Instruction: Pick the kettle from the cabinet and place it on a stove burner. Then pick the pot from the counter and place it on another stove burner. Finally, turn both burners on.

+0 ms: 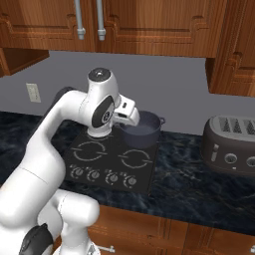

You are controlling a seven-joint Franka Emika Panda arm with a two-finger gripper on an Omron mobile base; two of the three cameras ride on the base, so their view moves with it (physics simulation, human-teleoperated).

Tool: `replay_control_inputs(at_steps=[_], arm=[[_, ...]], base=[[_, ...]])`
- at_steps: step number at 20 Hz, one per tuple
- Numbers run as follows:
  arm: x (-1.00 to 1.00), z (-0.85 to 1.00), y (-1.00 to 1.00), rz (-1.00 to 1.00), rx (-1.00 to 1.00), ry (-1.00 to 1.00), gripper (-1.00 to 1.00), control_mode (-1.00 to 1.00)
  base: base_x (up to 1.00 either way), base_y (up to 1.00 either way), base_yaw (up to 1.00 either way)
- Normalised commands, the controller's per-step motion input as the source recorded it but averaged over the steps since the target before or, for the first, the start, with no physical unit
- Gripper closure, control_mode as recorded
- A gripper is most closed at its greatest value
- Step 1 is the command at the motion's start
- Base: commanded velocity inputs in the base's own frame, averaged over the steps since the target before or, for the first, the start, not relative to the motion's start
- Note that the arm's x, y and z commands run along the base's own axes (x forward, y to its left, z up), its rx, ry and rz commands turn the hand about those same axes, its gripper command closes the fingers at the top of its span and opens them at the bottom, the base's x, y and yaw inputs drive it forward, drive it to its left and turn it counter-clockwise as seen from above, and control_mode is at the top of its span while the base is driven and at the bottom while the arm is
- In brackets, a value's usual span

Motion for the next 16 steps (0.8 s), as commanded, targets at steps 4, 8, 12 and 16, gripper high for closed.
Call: replay_control_inputs(at_steps=[4, 8, 12, 16], arm=[[-0.04, 0.00, 0.28, 0.21, 0.00, 0.06, -1.00, -1.00], [0.00, 0.01, 0.37, 0.06, -0.04, 0.20, -1.00, -1.00], [0.00, 0.00, 0.29, 0.00, -0.06, 0.21, -1.00, -1.00], [0.00, 0.01, 0.15, -0.08, -0.01, 0.23, -1.00, -1.00]], base=[[0.00, 0.00, 0.00], [0.00, 0.00, 0.00], [0.00, 0.00, 0.00], [0.00, 0.00, 0.00]])
